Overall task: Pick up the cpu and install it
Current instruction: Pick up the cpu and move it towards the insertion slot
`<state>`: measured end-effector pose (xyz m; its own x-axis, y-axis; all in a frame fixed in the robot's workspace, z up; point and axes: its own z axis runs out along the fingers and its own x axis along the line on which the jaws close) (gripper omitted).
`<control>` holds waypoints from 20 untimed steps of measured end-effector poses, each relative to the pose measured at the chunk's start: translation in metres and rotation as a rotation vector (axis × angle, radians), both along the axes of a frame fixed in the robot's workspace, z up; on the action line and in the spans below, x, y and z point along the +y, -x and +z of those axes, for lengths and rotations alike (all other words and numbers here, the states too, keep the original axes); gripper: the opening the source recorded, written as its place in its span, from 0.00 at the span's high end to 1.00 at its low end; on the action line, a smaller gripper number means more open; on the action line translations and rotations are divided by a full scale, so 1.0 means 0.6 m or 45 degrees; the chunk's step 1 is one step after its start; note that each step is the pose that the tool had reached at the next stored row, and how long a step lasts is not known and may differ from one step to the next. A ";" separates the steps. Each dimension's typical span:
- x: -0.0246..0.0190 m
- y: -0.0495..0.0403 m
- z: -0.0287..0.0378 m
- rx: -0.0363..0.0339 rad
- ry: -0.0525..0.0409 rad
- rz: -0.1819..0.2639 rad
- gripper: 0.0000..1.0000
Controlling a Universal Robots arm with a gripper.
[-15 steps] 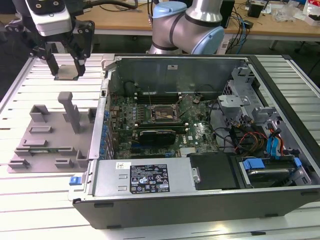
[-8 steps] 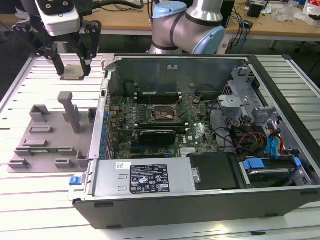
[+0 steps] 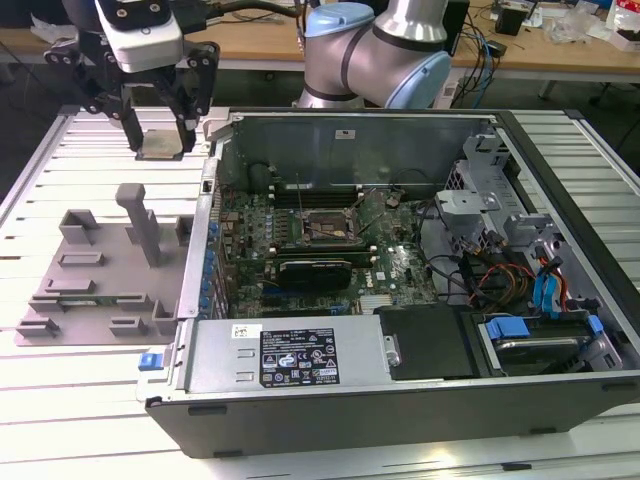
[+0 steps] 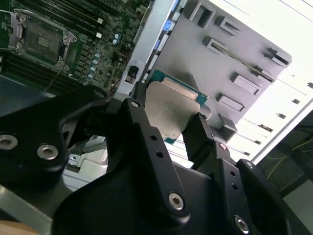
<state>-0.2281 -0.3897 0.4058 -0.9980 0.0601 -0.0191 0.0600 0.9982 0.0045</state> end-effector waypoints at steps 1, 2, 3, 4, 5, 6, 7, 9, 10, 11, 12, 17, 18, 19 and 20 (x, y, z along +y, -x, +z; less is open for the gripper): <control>0.0000 -0.003 0.000 0.0001 0.000 0.000 0.45; 0.0000 -0.004 0.000 0.0000 0.000 0.000 0.45; 0.0000 -0.007 0.000 -0.0001 0.000 0.000 0.45; 0.0000 -0.010 0.000 -0.0001 0.000 0.000 0.45; 0.0000 -0.013 0.000 -0.0001 0.000 0.000 0.45; 0.0000 -0.015 0.000 -0.0001 0.000 0.000 0.45; 0.0001 -0.017 0.000 -0.0001 0.000 0.000 0.45; 0.0000 -0.022 0.000 0.0000 0.000 0.000 0.45; 0.0000 -0.024 0.000 0.0000 0.000 0.000 0.45; 0.0000 -0.026 0.000 -0.0001 0.000 0.000 0.45; 0.0000 -0.029 0.000 0.0000 0.000 0.000 0.45; 0.0001 -0.040 0.000 0.0000 0.000 0.000 0.45; 0.0000 -0.043 0.000 -0.0001 0.000 0.000 0.45; 0.0000 -0.045 0.000 0.0000 0.000 0.000 0.45; -0.0001 -0.053 0.000 0.0000 0.000 0.000 0.45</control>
